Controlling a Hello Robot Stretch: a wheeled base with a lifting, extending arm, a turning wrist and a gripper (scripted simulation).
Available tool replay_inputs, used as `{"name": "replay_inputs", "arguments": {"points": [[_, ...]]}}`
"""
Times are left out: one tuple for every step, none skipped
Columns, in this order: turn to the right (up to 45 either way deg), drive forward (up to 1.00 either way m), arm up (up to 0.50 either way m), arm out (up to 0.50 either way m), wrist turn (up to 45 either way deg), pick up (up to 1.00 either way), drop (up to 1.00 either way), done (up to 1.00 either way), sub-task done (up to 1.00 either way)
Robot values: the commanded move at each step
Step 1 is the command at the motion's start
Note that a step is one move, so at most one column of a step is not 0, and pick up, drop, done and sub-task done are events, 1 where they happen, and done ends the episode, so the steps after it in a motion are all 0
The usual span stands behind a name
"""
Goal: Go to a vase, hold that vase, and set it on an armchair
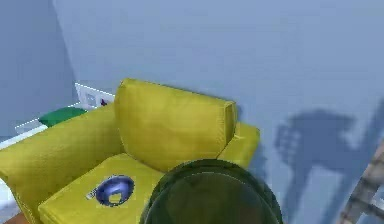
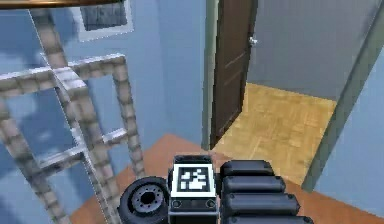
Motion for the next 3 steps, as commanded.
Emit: {"name": "replay_inputs", "arguments": {"points": [[-45.0, 0.0, 0.0, 0.0, 0.0, 0.0, 0.0, 0.0, 0.0], [-45.0, 0.0, 0.0, 0.0, 0.0, 0.0, 0.0, 0.0, 0.0], [-33.0, 0.0, 0.0, 0.0, 0.0, 0.0, 0.0, 0.0, 0.0]]}}
